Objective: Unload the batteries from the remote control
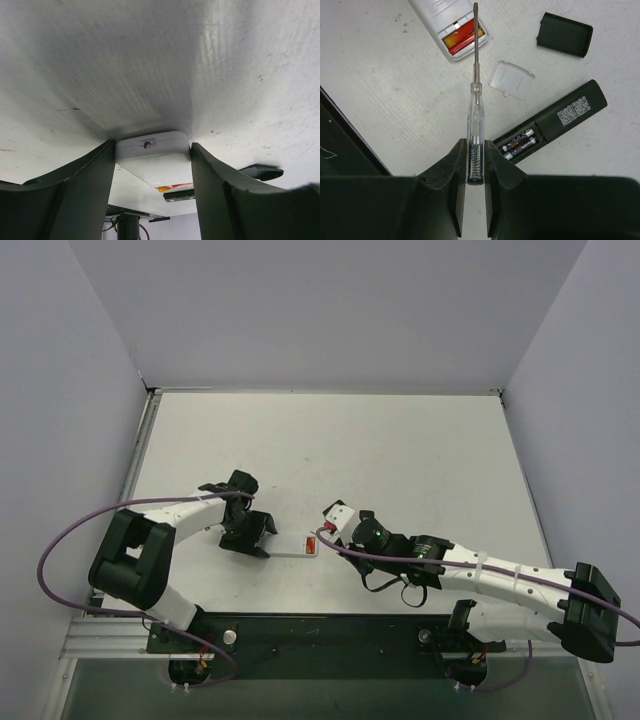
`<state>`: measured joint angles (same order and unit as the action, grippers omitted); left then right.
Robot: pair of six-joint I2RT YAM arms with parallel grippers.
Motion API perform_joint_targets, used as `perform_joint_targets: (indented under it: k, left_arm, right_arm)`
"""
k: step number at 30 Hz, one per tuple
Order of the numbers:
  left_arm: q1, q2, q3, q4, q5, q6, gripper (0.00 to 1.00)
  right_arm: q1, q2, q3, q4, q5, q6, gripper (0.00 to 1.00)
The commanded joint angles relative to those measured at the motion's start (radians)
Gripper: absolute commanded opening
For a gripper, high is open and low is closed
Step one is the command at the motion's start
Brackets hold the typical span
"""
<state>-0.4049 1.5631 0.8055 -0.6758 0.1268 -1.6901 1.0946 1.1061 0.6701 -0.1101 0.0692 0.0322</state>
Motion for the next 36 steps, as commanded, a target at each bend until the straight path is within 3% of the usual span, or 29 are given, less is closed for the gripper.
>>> perform_joint_targets:
  k: [1, 4, 6, 11, 17, 25, 36]
  left_arm:
    - [-0.022, 0.019, -0.061, 0.116, -0.064, -0.011, 0.43]
    - [-0.022, -0.018, -0.078, 0.128, -0.073, 0.003, 0.23]
    - [-0.022, -0.052, -0.097, 0.181, -0.075, 0.006, 0.0]
    - [-0.028, -0.147, -0.192, 0.384, -0.163, 0.041, 0.0]
    - [-0.035, -0.285, -0.36, 0.828, -0.282, 0.157, 0.0]
    - [-0.038, -0.36, -0.473, 0.967, -0.323, 0.277, 0.0]
    - [-0.048, -0.39, -0.548, 1.033, -0.329, 0.294, 0.0]
  right_arm:
    - [0.004, 0.004, -0.032, 0.045, -0.019, 0.015, 0.0]
    - [0.005, 0.017, -0.038, 0.059, -0.019, 0.024, 0.0]
    - [0.004, 0.037, -0.038, 0.066, -0.02, 0.029, 0.0]
    - [0.005, 0.077, -0.027, 0.085, -0.042, 0.04, 0.0]
    - [-0.002, 0.123, -0.009, 0.102, -0.037, 0.041, 0.0]
    - [-0.033, 0.21, 0.055, 0.132, 0.0, 0.04, 0.0]
    - [-0.044, 0.319, 0.151, 0.122, 0.05, 0.037, 0.0]
